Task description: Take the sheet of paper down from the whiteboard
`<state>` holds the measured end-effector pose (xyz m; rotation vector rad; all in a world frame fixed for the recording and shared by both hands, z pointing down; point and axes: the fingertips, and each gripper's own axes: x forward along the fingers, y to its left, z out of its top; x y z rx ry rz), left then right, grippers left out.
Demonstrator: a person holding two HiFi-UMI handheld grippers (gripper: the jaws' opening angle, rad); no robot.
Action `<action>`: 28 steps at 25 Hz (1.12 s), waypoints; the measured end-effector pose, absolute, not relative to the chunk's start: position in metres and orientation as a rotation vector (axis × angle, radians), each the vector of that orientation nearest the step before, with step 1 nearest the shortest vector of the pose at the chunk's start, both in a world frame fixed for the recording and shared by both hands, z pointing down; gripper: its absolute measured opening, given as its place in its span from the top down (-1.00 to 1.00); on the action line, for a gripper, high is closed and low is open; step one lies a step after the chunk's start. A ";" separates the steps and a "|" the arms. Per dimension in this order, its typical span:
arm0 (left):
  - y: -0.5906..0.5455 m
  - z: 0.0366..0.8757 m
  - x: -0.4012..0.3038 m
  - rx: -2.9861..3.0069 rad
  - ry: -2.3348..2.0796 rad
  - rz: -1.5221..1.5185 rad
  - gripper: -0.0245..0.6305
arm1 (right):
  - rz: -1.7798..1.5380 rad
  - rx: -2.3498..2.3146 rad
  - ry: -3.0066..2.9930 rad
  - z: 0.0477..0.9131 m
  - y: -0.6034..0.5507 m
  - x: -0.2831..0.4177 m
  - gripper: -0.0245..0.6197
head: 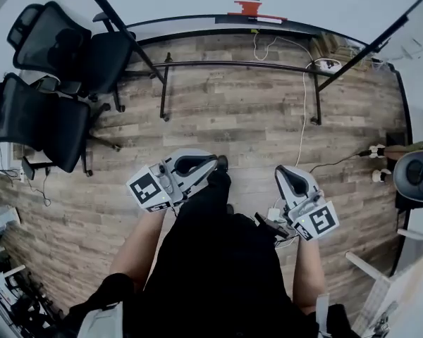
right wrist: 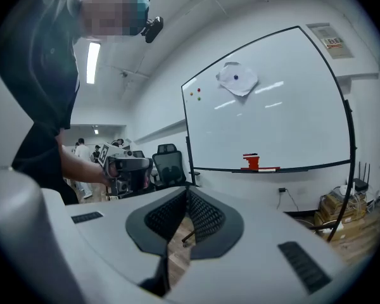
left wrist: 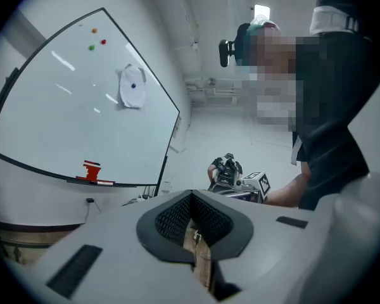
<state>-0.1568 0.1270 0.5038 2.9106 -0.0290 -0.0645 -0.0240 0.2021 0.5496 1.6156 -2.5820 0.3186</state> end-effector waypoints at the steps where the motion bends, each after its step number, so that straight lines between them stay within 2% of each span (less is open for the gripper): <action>1: 0.107 0.504 -0.153 2.899 -0.031 -0.082 0.90 | 0.332 1.611 -2.575 0.548 0.184 -0.021 0.85; 12: -0.062 0.509 -0.121 2.881 -0.052 -0.156 0.90 | 0.277 1.582 -2.373 0.506 0.037 0.017 0.85; 22: -0.113 0.505 -0.100 2.973 -0.116 -0.116 0.90 | 0.205 1.496 -2.378 0.495 -0.029 0.034 0.85; 28: -0.136 0.489 -0.072 3.076 -0.192 -0.073 0.90 | 0.159 1.432 -2.394 0.505 -0.064 0.072 0.85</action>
